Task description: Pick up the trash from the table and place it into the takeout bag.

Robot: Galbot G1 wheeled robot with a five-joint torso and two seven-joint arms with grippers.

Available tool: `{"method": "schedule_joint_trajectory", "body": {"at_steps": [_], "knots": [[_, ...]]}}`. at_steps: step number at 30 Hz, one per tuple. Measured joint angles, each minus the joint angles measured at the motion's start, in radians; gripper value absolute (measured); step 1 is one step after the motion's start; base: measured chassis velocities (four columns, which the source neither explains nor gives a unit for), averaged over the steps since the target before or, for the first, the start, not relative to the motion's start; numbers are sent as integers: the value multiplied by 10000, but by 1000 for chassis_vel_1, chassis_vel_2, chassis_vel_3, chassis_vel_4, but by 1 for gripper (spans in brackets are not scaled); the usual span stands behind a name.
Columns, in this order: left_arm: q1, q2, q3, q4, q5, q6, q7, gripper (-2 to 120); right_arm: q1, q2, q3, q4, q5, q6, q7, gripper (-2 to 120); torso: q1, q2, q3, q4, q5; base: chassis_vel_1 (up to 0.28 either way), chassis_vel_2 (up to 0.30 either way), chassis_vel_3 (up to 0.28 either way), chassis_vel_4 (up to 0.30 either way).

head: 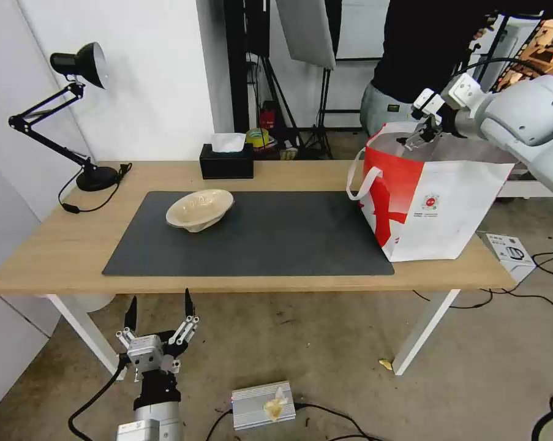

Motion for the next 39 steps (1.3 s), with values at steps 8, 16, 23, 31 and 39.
{"method": "schedule_joint_trajectory", "body": {"at_steps": [8, 16, 23, 31, 39], "knots": [[16, 0, -40, -64, -51, 3, 0, 100, -430, -214, 730, 357, 126, -57, 363, 100, 0, 0, 0, 1, 0, 0, 0, 0, 0], [-71, -64, 73, -92, -36, 4, -1, 100, -3001, -922, 3839, 2043, 1927, -50, 3365, 100, -1, 1, -1, -4, 2, 0, 0, 0, 0], [-105, -63, 157, -65, 12, 7, 3, 100, -4989, -1300, 5510, 3577, 3468, 891, 5954, 100, 0, 0, -1, 0, 3, 0, 0, 0, 0], [-114, -70, 22, -138, -60, 7, -2, 100, -8906, -1387, 7826, 6408, 4874, 3731, 9268, 100, -1, 1, -1, -3, 0, 0, 0, 0, 0], [117, -311, -509, -490, -151, -136, -23, 100, -10416, -327, 7670, 7850, 4377, 5224, 10332, 100, -1, 0, -1, 11, 0, 0, 0, 0, 0]]}}
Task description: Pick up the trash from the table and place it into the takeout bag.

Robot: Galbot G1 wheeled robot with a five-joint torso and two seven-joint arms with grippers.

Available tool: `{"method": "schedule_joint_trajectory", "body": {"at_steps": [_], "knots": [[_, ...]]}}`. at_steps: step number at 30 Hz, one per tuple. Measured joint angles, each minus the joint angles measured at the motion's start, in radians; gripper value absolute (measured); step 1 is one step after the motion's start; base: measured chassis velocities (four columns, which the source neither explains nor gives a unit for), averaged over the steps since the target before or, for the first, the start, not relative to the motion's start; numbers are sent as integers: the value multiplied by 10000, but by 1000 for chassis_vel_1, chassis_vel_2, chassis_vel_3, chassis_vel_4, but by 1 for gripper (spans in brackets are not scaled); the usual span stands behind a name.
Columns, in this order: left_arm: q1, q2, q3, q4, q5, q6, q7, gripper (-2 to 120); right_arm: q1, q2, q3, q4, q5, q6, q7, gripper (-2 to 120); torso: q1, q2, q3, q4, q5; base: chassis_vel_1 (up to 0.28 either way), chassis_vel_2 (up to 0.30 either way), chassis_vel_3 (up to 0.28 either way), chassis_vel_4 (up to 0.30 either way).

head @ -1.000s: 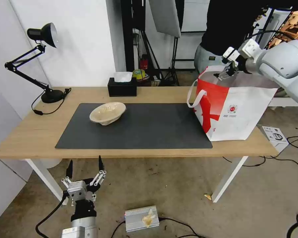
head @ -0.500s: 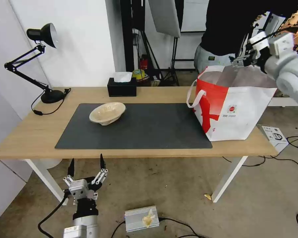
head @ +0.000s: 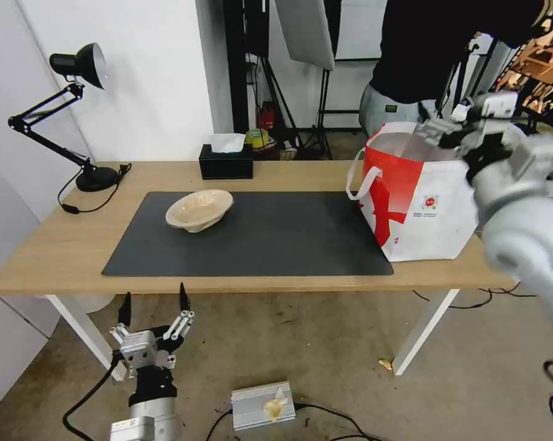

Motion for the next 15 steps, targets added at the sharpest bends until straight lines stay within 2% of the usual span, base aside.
{"method": "schedule_joint_trajectory", "body": {"at_steps": [2, 7, 11, 15], "knots": [[11, -15, -78, -104, -10, -1, -127, 100, -875, 270, 26, 374, -588, 398, 103, 100, 0, 1, 0, -12, -1, 0, 0, 0, 0], [86, -20, -153, -221, -12, -1, -209, 100, -2028, 562, 143, 757, -1374, 1136, 117, 100, -2, 1, -1, -14, 0, 0, 0, 0, 0], [111, -16, -203, -228, -29, -9, -223, 100, -3732, 1158, 289, 870, -3101, 2164, 121, 100, -1, 1, 0, -12, 0, 0, 0, 0, 0], [111, -15, -202, -223, -63, -9, -223, 100, -4736, 1582, 437, 854, -4024, 2359, -30, 100, -1, 1, 0, -13, 0, 0, 0, 0, 0]]}}
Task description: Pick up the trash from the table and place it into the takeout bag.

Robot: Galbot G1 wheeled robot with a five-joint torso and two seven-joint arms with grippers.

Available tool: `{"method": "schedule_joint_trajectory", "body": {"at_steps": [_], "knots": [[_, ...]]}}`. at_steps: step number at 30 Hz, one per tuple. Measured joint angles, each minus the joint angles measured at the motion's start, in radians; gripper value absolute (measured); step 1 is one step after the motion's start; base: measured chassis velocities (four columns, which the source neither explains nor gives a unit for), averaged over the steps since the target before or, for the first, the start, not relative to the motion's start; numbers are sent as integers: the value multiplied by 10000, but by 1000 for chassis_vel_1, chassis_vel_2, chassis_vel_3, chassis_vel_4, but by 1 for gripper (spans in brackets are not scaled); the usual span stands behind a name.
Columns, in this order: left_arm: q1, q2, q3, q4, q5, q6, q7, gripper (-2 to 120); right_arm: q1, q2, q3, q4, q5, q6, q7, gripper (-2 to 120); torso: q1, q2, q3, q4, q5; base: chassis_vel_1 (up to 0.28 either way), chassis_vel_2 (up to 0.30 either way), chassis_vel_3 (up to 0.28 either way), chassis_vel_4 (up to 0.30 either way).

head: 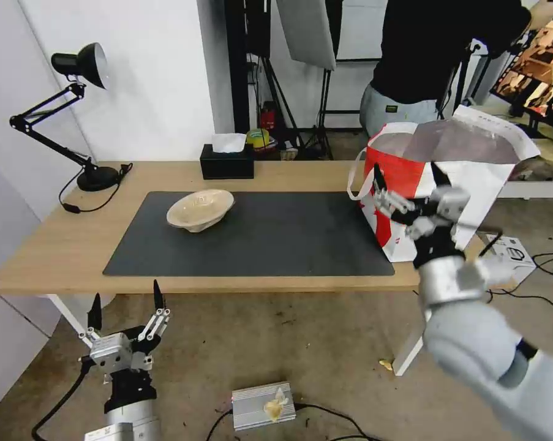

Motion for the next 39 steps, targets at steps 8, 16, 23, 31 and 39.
{"method": "schedule_joint_trajectory", "body": {"at_steps": [8, 16, 23, 31, 39], "knots": [[0, 8, 9, 24, -100, 10, -1, 100, -1523, 585, 109, -60, -1366, 327, -549, 100, 0, 0, 0, 1, 0, 0, 0, 0, 0], [-19, 12, 0, 66, -105, 6, 2, 100, -2740, 980, 75, 60, -2276, 489, -709, 100, 0, 0, -1, 1, -1, 0, 0, 0, 0], [-4, 41, 84, 63, -90, 5, 20, 100, -3444, 1253, 115, 24, -2621, 620, -687, 100, 0, 0, 0, 1, 0, 0, 0, 0, 0], [113, 137, 49, 110, -110, 2, 44, 100, -4067, 1311, 108, -178, -3135, 621, -468, 100, 1, 0, 1, 2, 1, 0, 0, 0, 0], [143, 224, 41, 133, -129, 31, 84, 100, -4539, 1355, 81, -169, -3339, 408, -68, 100, 1, 0, 0, 2, 0, 0, 0, 0, 0]]}}
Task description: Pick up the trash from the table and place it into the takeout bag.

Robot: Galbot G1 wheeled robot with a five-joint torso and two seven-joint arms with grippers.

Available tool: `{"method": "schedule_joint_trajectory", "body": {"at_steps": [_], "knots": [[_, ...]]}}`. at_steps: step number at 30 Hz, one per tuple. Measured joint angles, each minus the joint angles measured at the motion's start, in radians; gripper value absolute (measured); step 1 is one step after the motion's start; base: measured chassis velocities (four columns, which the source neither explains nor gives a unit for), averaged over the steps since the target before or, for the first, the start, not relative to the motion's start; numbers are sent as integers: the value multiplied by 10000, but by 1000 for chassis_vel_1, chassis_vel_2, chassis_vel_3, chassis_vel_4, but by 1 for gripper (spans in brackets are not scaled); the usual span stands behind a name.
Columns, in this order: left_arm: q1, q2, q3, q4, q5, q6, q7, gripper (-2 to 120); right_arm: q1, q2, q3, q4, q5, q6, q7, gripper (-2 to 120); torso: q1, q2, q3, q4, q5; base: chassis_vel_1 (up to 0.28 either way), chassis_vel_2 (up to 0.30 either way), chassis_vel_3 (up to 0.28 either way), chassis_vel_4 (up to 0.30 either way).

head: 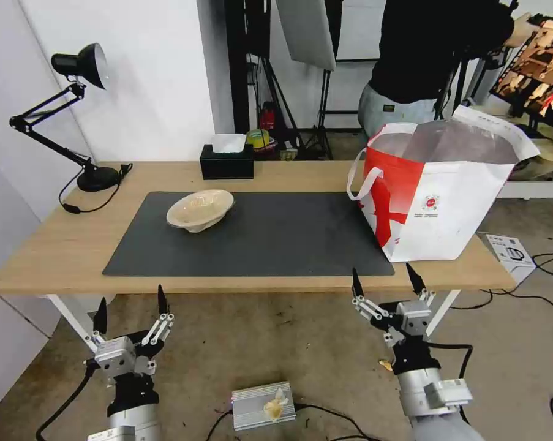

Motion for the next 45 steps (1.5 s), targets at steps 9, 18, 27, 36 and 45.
{"method": "schedule_joint_trajectory", "body": {"at_steps": [9, 18, 27, 36, 45], "knots": [[-21, 5, 43, 30, -20, 22, 5, 100, -457, 91, -23, 34, -299, -305, 320, 100, 0, -1, 0, -1, 0, 0, 0, 0, 0], [-6, -16, 37, 41, -3, 26, 13, 100, -539, 178, -89, 26, -313, -467, 416, 100, 0, -2, 0, -1, 0, 0, 0, 0, 0], [-2, -39, -1, -62, -2, 36, 14, 100, -534, 188, -94, 40, -314, -474, 420, 100, 0, -2, 0, -1, 0, 0, 0, 0, 0], [-117, 358, -106, -436, -691, 510, 11, 100, -530, 189, -95, 47, -314, -474, 420, 100, 0, -2, 0, -1, -1, 0, 0, 0, 0], [-745, 1886, -767, -1126, -4534, 2014, -395, 100, -525, 185, -95, 53, -311, -474, 418, 100, 0, -1, 0, 0, -2, 0, 0, 0, 0]]}}
